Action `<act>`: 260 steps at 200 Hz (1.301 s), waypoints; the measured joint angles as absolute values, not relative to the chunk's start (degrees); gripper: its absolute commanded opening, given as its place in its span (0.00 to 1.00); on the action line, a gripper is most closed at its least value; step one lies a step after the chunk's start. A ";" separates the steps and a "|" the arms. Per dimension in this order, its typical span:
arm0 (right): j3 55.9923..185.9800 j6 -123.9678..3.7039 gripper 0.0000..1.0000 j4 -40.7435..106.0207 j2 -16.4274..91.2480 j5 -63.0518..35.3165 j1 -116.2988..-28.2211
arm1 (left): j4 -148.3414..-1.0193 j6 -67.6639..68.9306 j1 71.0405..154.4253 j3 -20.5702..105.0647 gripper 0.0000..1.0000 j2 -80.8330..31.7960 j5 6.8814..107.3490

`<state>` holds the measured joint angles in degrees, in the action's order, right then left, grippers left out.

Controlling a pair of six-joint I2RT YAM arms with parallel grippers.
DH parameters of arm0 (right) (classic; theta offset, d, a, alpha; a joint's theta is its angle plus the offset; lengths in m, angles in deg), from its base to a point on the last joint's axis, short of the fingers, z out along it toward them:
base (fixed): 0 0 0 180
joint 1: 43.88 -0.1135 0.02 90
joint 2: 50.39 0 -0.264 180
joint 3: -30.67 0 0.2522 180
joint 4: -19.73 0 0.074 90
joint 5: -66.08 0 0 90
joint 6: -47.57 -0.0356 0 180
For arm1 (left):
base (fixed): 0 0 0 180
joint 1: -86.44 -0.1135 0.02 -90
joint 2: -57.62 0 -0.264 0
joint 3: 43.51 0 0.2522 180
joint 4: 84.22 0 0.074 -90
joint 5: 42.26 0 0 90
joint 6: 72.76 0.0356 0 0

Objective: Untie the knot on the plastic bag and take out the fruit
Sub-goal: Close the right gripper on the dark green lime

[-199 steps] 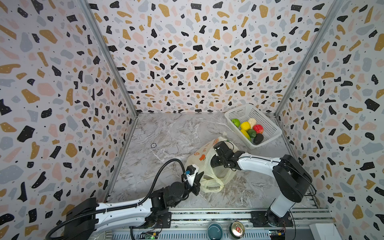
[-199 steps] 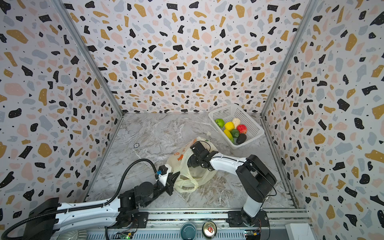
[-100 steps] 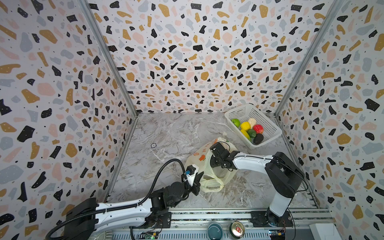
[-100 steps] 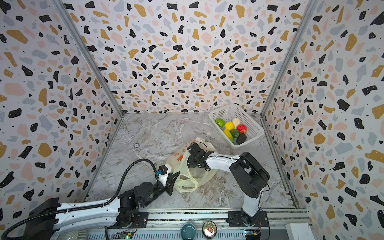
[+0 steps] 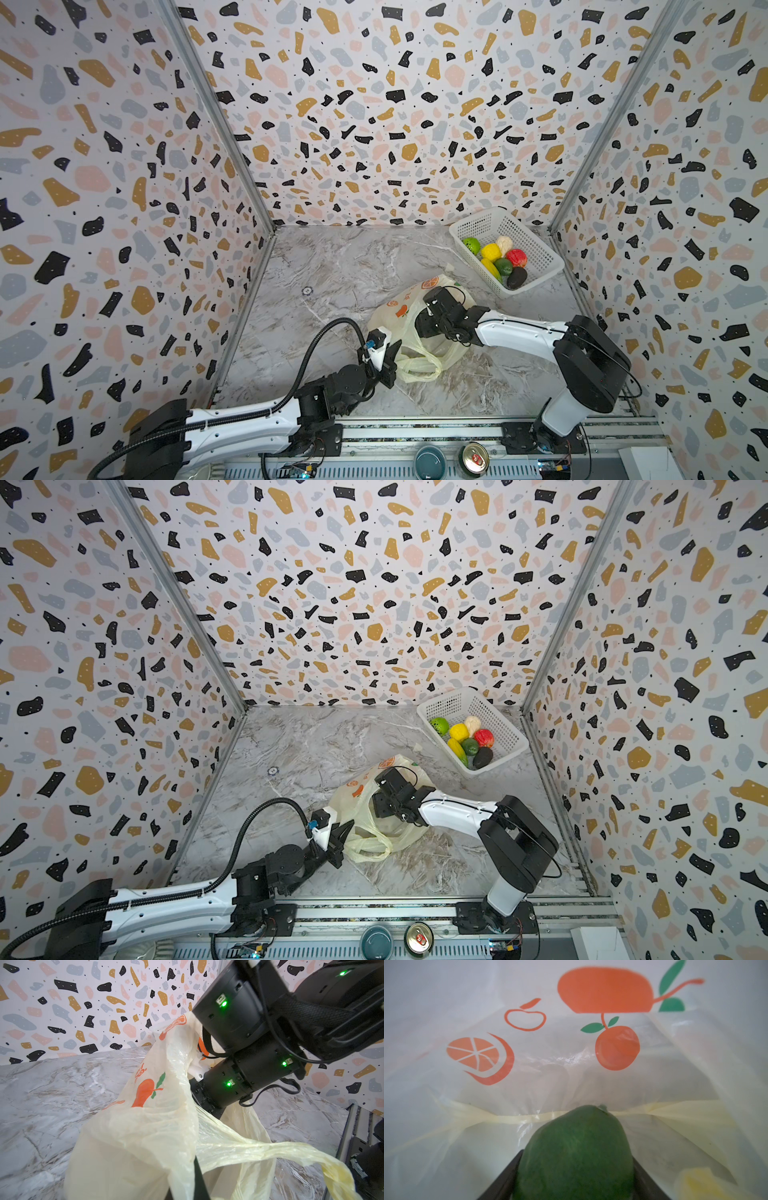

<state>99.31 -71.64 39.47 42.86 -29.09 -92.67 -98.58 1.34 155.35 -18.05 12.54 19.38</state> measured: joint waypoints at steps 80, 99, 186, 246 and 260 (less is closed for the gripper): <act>97.95 -69.94 0.59 41.02 38.99 -22.03 -95.65 | -97.42 1.01 155.37 -18.16 0.00 13.07 15.19; 97.95 -69.55 0.59 41.89 37.79 -21.09 -96.02 | -97.44 0.73 155.37 -18.49 0.00 13.59 14.05; 96.44 -67.93 0.59 44.52 31.45 -16.89 -96.78 | -96.28 0.09 155.37 -18.79 0.00 14.95 11.08; 95.79 -66.51 0.59 47.14 28.20 -15.82 -96.78 | -95.08 0.09 155.37 -18.79 0.00 14.95 9.64; 95.26 -66.01 0.59 47.79 28.20 -15.47 -96.78 | -94.78 0.09 155.35 -18.79 0.00 14.97 9.20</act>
